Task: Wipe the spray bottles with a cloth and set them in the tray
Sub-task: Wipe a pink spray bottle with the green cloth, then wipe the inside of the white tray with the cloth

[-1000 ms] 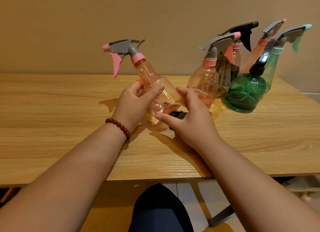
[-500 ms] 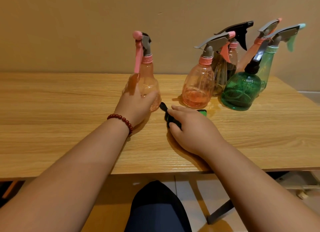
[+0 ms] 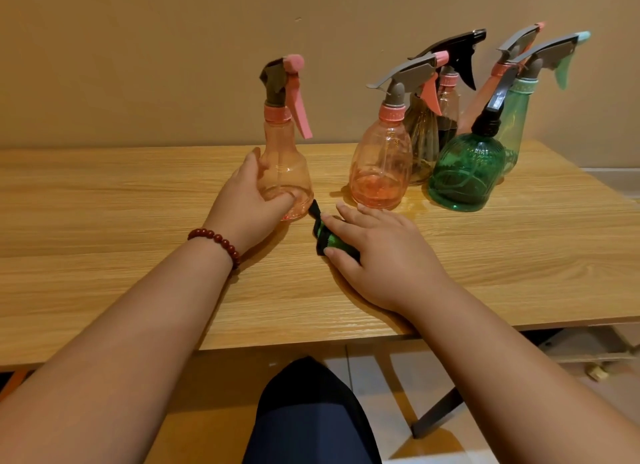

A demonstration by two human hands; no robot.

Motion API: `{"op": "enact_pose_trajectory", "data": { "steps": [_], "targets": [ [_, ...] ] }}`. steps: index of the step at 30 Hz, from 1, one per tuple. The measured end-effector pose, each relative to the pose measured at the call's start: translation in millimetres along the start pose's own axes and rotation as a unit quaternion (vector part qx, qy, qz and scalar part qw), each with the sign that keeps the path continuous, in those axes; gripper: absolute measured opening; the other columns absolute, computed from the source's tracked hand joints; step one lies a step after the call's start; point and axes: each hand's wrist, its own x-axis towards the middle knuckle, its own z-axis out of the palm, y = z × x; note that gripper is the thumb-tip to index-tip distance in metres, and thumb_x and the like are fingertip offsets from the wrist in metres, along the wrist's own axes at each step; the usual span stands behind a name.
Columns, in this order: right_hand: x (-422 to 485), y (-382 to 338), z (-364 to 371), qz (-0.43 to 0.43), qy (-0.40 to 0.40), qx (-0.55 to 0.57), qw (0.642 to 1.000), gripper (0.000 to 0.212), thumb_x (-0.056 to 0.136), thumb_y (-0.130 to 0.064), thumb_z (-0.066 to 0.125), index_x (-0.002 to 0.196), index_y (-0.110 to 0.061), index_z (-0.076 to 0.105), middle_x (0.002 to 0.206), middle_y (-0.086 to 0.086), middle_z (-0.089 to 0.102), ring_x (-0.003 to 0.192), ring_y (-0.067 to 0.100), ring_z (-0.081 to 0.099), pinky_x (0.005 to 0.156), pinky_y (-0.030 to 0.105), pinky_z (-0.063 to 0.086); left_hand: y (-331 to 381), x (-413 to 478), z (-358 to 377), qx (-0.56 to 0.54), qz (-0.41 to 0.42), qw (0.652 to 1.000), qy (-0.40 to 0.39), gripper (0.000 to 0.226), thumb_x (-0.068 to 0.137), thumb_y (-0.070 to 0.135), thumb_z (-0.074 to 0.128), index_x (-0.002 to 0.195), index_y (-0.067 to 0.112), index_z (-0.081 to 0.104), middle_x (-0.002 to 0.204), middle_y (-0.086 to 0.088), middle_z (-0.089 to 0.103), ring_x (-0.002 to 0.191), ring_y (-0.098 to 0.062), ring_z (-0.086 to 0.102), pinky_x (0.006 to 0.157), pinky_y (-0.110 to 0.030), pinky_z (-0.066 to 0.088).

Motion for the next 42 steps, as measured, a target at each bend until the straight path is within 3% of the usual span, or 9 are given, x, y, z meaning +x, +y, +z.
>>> {"op": "enact_pose_trajectory", "data": {
  "steps": [2,5,10,17,21,26,30,36,42],
  "targets": [
    [-0.3,0.7,0.8,0.002,-0.008,0.016,1.0,0.05,0.1,-0.051,0.029,0.148,-0.044,0.02,0.158,-0.014,0.019,0.147,0.015,0.013,0.118,0.038,0.004,5.2,-0.9,2.4,0.013,0.008,0.999,0.039,0.051,0.079,0.041,0.073,0.121,0.025,0.048,0.112,0.013,0.052,0.102,-0.007,0.049,0.084,-0.025,0.039],
    [0.2,1.7,2.9,0.004,-0.001,0.038,0.999,0.047,0.101,-0.047,0.029,0.148,-0.044,0.023,0.156,-0.013,0.026,0.146,0.015,0.017,0.119,0.041,0.004,9.8,2.1,9.3,0.049,0.01,0.996,0.072,0.072,0.075,0.049,0.075,0.132,0.018,0.043,0.124,0.004,0.048,0.113,-0.012,0.046,0.091,-0.025,0.038],
    [0.3,3.9,5.2,-0.017,0.02,0.04,0.999,0.046,0.101,-0.04,0.036,0.146,-0.044,0.029,0.15,-0.014,0.038,0.139,0.014,0.028,0.113,0.037,0.018,4.9,7.2,14.9,0.078,-0.014,0.997,0.021,0.087,0.08,0.06,0.058,0.146,0.011,0.026,0.147,-0.007,0.038,0.135,-0.026,0.036,0.109,-0.047,0.036],
    [-0.5,4.9,3.9,-0.027,0.027,0.057,0.998,0.048,0.099,-0.039,0.041,0.146,-0.043,0.03,0.142,-0.016,0.045,0.128,0.015,0.034,0.104,0.036,0.023,9.8,3.5,15.4,0.113,-0.009,0.992,0.05,0.079,0.081,0.057,0.064,0.141,0.013,0.035,0.139,-0.006,0.046,0.128,-0.025,0.042,0.105,-0.044,0.041],
    [0.7,6.6,4.3,-0.022,0.037,0.085,0.995,0.046,0.097,-0.039,0.047,0.142,-0.036,0.039,0.136,-0.012,0.051,0.125,0.016,0.038,0.106,0.037,0.024,17.2,-5.1,15.3,0.146,-0.01,0.987,0.061,0.088,0.084,0.059,0.059,0.148,0.01,0.024,0.147,-0.008,0.038,0.137,-0.027,0.032,0.108,-0.041,0.033],
    [-0.3,8.8,5.6,-0.036,0.046,0.096,0.994,0.04,0.097,-0.033,0.05,0.137,-0.034,0.048,0.129,-0.01,0.054,0.12,0.018,0.042,0.1,0.039,0.031,23.7,-27.0,6.7,0.2,0.03,0.974,0.102,0.053,0.094,0.031,0.048,0.14,0.007,0.037,0.136,-0.011,0.047,0.127,-0.028,0.04,0.097,-0.039,0.039],
    [0.5,11.1,6.5,-0.052,0.039,0.065,0.996,0.041,0.098,-0.042,0.044,0.138,-0.038,0.043,0.133,-0.01,0.049,0.12,0.019,0.038,0.095,0.038,0.03,25.8,-41.0,9.7,0.233,0.036,0.969,0.071,0.034,0.092,0.018,0.044,0.124,0.008,0.053,0.121,-0.01,0.057,0.115,-0.027,0.048,0.086,-0.037,0.042],
    [9.4,14.6,9.6,-0.095,0.008,0.07,0.993,0.046,0.098,-0.044,0.042,0.143,-0.039,0.037,0.147,-0.007,0.041,0.135,0.021,0.031,0.107,0.04,0.024,25.0,-44.7,25.1,0.24,0.027,0.97,0.021,0.028,0.096,0.018,0.042,0.117,0.009,0.058,0.117,-0.009,0.057,0.113,-0.025,0.048,0.092,-0.039,0.042],
    [10.2,16.0,19.8,-0.082,0.061,0.094,0.99,0.041,0.089,-0.027,0.063,0.13,-0.028,0.058,0.128,0.0,0.06,0.116,0.027,0.052,0.095,0.042,0.039,24.9,-48.1,27.1,0.251,0.031,0.967,0.001,0.034,0.094,0.02,0.04,0.119,0.008,0.061,0.118,-0.01,0.059,0.113,-0.029,0.049,0.093,-0.044,0.045]
  ]
}}
